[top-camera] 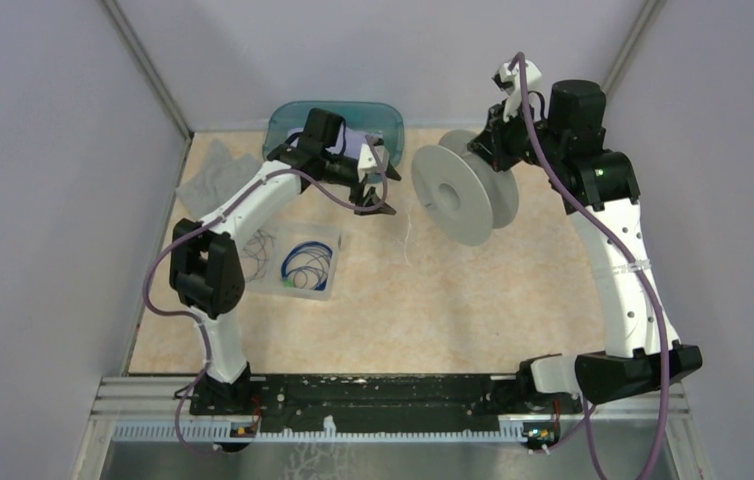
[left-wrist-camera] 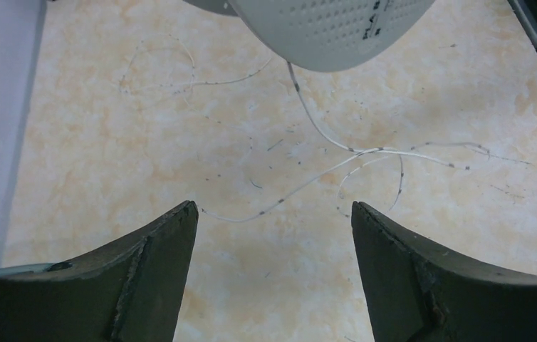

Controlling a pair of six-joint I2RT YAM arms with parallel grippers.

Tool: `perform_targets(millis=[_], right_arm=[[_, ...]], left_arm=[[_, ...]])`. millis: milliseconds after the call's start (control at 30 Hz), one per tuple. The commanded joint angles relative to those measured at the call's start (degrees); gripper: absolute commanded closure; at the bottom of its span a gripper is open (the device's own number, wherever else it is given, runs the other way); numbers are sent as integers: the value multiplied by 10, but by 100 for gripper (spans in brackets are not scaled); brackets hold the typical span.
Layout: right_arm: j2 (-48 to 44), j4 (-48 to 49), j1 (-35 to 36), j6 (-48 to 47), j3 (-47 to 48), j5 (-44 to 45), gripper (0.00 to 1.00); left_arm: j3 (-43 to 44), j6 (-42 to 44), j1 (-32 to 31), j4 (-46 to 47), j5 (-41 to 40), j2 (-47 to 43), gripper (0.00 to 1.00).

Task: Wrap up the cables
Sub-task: Wrap the cable around the cable reel.

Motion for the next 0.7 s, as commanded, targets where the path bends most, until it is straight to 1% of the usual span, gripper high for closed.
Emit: perform_targets(millis=[0, 67, 300, 367, 500, 533, 567, 633, 667], right_arm=[[-6, 24, -5, 13, 24, -29, 100], [-6, 22, -5, 13, 21, -31, 100], [-6, 16, -4, 10, 23, -29, 100], [-6, 13, -5, 8, 28, -24, 100], [-6, 11, -5, 10, 32, -23, 100], [-6, 11, -4, 11, 33, -21, 100], [-7, 11, -5, 12, 33, -20, 100], [-8, 10, -4, 14, 38, -11, 100], [-9, 10, -5, 14, 41, -3, 100]], left_arm=[[47, 55, -1, -23, 33, 30, 15], [62, 68, -1, -36, 45, 40, 16], [81, 198, -18, -146, 73, 66, 18], [82, 222, -24, -170, 74, 72, 19], [82, 222, -40, -160, 67, 85, 24], [79, 210, -45, -143, 62, 89, 28], [76, 193, -48, -124, 59, 93, 34], [73, 158, -51, -93, 59, 103, 50], [73, 150, -50, -92, 58, 107, 58]])
